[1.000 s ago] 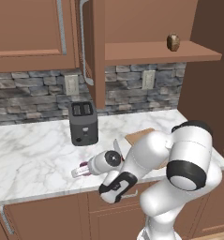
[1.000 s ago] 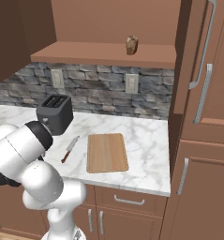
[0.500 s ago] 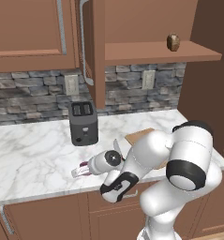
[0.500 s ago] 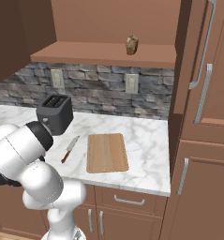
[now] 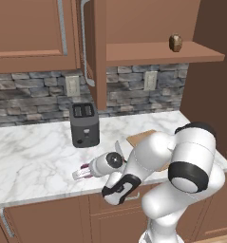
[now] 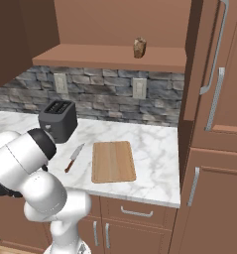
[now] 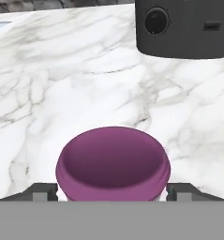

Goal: Pick the bread, place it on the cutting board, pick the jam, place it on the counter, and close the cabinet.

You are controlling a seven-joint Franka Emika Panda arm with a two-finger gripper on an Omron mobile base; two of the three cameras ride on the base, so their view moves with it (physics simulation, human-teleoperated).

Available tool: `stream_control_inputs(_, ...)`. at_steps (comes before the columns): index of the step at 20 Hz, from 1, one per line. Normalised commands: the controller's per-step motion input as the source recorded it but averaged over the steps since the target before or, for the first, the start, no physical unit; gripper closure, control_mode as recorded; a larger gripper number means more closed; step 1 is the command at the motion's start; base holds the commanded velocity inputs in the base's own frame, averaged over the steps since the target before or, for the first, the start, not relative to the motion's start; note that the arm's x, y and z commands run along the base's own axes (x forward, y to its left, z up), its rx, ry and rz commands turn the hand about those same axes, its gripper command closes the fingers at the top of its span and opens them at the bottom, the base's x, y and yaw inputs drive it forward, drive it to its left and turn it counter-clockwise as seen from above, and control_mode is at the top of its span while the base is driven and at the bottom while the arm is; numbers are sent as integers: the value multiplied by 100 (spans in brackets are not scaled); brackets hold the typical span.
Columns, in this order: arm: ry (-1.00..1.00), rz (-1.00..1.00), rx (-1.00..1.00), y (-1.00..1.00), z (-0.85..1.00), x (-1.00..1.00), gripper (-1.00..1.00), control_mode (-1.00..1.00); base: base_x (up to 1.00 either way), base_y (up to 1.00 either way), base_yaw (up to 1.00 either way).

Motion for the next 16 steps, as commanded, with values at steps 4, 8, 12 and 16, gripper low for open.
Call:
stream_control_inputs(4,0,0,0,0,0,0,-100,-100,0,0,0)
stream_control_inputs(8,0,0,0,0,0,-1,-100,-100,0,0,0)
stream_control_inputs(12,0,0,0,0,0,-1,-100,-100,0,0,0)
stream_control_inputs(16,0,0,0,0,0,0,-100,-100,0,0,0)
